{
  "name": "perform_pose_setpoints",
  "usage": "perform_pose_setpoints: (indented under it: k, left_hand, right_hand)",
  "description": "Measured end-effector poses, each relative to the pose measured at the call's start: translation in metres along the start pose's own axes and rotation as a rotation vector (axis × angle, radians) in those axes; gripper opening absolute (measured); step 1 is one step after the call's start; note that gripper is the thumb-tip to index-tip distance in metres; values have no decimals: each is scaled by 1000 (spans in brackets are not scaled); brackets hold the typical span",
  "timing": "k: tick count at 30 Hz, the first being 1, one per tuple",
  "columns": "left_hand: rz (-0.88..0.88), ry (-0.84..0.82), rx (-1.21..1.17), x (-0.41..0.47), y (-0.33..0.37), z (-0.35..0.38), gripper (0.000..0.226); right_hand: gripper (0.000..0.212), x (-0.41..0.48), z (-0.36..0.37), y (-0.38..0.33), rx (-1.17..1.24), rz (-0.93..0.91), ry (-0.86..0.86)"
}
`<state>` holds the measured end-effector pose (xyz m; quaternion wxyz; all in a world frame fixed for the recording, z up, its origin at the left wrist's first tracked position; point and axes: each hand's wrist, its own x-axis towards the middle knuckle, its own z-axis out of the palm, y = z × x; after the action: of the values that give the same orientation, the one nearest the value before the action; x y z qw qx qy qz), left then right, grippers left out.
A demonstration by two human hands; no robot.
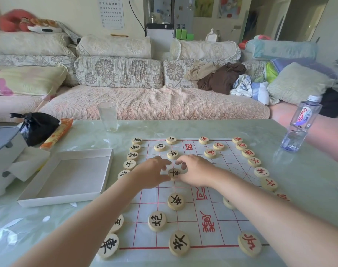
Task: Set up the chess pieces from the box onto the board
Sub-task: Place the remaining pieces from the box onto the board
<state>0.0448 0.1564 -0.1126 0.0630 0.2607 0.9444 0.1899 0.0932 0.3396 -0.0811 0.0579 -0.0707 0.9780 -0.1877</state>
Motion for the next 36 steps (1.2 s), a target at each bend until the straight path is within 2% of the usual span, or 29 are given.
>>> perform_pose_setpoints:
  k: [4, 8, 12, 18, 22, 24, 29, 36]
  left_hand:
    - [12, 53, -13, -20, 6, -7, 44]
    - [-7, 18, -5, -44, 14, -2, 37]
    - [-35, 3, -56, -68, 22, 8, 34]
    - [-48, -15, -91, -85, 25, 15, 50]
    - [-56, -45, -113, -80, 31, 14, 53]
    - [-37, -29, -77, -79, 32, 17, 49]
    - [-17, 6, -52, -77, 28, 23, 41]
    - [18, -5, -7, -76, 29, 26, 40]
  right_hand:
    - [36, -25, -3, -7, -14, -13, -76]
    - [47, -48, 2, -16, -59, 35, -165]
    - [58, -60, 12, -23, -111, 42, -152]
    - [45, -56, 19, -13, -9, -12, -181]
    - [53, -54, 21, -8, 8, -4, -180]
    - [52, -54, 19, -8, 6, -7, -170]
    - [33, -55, 16, -7, -20, -47, -182]
    - [35, -52, 20, -3, -30, -42, -177]
